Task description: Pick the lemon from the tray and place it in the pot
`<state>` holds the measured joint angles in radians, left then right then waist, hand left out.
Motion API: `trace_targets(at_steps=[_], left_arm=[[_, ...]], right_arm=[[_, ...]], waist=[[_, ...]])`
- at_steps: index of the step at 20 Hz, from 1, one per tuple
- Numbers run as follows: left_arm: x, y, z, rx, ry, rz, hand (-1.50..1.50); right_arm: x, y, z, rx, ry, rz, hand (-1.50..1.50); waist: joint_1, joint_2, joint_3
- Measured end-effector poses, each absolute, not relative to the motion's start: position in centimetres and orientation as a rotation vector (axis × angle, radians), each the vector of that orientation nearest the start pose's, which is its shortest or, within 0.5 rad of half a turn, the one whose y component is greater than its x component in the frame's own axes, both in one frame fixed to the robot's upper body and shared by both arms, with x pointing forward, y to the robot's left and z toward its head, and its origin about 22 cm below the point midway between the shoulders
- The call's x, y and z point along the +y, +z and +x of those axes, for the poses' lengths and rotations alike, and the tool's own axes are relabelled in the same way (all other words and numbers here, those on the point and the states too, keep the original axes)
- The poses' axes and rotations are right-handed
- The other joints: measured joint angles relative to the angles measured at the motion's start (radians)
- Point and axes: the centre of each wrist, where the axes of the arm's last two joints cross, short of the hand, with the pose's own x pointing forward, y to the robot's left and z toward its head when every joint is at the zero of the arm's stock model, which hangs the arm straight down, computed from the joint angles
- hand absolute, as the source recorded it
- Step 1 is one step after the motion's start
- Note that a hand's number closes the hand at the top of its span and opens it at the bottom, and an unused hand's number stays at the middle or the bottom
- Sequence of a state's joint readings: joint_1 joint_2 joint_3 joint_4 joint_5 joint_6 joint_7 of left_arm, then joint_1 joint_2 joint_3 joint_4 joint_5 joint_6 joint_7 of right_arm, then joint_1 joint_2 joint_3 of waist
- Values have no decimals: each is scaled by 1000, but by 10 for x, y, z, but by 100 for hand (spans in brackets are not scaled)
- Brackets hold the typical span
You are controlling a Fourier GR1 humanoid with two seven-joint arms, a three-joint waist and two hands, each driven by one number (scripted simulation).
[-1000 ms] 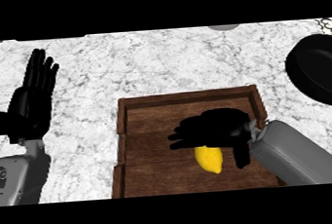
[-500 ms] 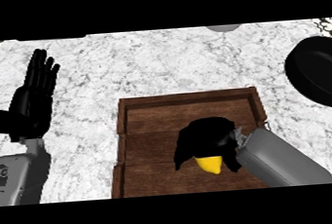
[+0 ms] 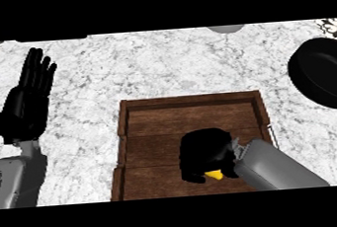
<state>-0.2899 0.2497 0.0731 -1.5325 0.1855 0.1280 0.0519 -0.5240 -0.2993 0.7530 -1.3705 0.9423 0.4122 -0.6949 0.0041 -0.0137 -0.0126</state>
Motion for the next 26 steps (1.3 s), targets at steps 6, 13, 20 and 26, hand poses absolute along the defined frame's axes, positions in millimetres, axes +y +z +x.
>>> trace_targets(at_steps=[6,13,20,26], left_arm=[[270,85,300,-1767,45,107,0],[274,86,299,-1775,60,125,0],[269,88,301,-1786,45,108,0],[259,90,304,-1792,10,71,0]], right_arm=[[-122,56,304,2225,-2736,-101,150],[-189,79,360,2668,-2805,1079,150],[-225,133,397,2778,-2120,2508,150],[-236,194,418,2379,-1037,3471,150]], waist=[[-2,9,6],[-29,33,9],[5,38,5],[57,43,4]])
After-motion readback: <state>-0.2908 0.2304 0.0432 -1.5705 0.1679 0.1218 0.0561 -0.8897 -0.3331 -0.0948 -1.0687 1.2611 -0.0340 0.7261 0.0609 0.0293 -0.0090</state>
